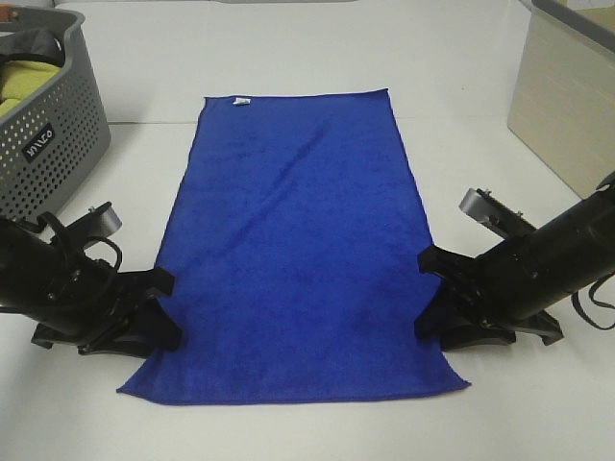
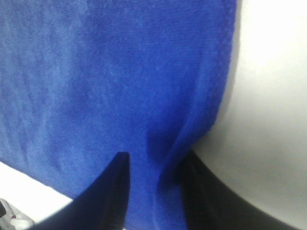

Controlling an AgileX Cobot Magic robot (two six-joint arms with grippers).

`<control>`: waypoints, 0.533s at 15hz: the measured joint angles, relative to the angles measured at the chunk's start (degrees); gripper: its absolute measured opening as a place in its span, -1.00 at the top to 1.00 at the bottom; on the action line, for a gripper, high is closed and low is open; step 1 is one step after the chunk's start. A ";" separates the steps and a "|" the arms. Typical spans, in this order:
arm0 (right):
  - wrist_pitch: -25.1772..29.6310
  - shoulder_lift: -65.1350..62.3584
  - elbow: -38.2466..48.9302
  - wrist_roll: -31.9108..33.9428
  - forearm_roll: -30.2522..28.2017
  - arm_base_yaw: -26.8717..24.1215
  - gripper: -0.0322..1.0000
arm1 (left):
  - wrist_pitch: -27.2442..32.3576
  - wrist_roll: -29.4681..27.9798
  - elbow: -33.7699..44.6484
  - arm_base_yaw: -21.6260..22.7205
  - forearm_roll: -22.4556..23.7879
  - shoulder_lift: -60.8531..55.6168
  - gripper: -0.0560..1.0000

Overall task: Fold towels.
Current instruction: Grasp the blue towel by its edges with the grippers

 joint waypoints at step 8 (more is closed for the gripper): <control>0.34 -3.78 2.46 -1.55 0.46 0.00 0.94 | -0.29 1.83 0.80 0.00 1.95 -2.23 0.87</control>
